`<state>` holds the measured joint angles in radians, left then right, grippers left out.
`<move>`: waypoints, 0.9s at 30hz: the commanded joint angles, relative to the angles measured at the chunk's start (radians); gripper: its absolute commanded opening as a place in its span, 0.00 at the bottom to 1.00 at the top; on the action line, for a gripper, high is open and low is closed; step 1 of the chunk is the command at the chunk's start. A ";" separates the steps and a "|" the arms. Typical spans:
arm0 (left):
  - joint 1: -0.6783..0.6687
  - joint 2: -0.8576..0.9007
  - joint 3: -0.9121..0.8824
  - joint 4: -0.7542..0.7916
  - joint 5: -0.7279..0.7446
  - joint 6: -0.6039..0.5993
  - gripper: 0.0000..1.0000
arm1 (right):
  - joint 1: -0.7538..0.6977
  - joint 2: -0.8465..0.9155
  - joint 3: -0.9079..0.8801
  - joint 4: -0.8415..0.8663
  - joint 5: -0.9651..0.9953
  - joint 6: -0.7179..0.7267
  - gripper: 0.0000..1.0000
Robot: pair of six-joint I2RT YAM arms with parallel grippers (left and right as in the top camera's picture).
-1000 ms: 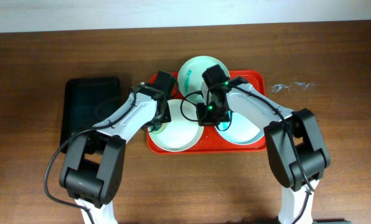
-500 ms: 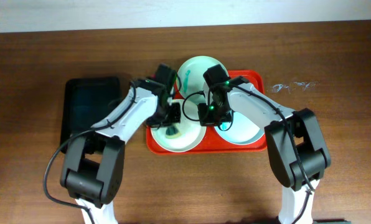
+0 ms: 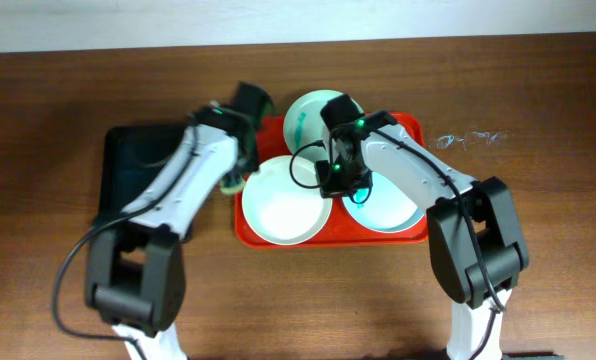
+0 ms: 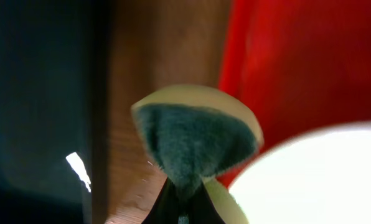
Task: Clean dirty plates on tray and stack at the side
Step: 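Lift the white plate with the right gripper and place it right of tray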
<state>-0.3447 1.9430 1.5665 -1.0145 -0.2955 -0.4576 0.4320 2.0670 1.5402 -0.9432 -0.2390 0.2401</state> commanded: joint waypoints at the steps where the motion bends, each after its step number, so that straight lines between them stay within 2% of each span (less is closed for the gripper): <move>1: 0.118 -0.121 0.089 -0.045 0.148 -0.020 0.00 | 0.089 -0.065 0.124 -0.106 0.282 -0.023 0.04; 2: 0.150 -0.134 0.089 -0.055 0.173 -0.020 0.00 | 0.102 -0.068 0.151 -0.136 0.334 -0.023 0.04; 7: 0.387 -0.141 0.083 -0.171 0.185 -0.020 0.00 | 0.237 -0.069 0.475 -0.407 0.853 -0.023 0.04; 10: 0.457 -0.141 0.083 -0.176 0.184 -0.019 0.00 | 0.301 -0.069 0.568 -0.475 1.072 -0.025 0.04; 16: 0.490 -0.141 0.082 -0.172 0.188 -0.020 0.00 | 0.440 -0.069 0.587 -0.469 1.585 -0.246 0.04; 19: 0.490 -0.141 0.082 -0.172 0.188 -0.020 0.00 | 0.484 -0.069 0.587 -0.423 1.728 -0.333 0.04; 21: 0.490 -0.141 0.082 -0.172 0.188 -0.020 0.00 | 0.505 -0.069 0.587 -0.417 1.725 -0.337 0.04; 23: 0.490 -0.141 0.082 -0.172 0.188 -0.020 0.00 | 0.504 -0.069 0.587 -0.414 1.617 -0.288 0.04; 24: 0.490 -0.141 0.082 -0.172 0.188 -0.020 0.00 | 0.483 -0.069 0.586 -0.414 1.500 -0.177 0.04; 25: 0.490 -0.141 0.082 -0.173 0.188 -0.020 0.00 | 0.412 -0.067 0.572 -0.406 1.296 -0.008 0.04; 26: 0.490 -0.141 0.080 -0.173 0.188 -0.020 0.00 | 0.338 -0.063 0.552 -0.377 1.128 0.070 0.04; 27: 0.490 -0.141 0.075 -0.171 0.188 -0.020 0.00 | 0.226 -0.056 0.517 -0.319 0.824 0.085 0.04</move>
<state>0.1410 1.8084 1.6459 -1.1889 -0.1108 -0.4683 0.8749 2.0216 2.1048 -1.3277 1.1465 0.1074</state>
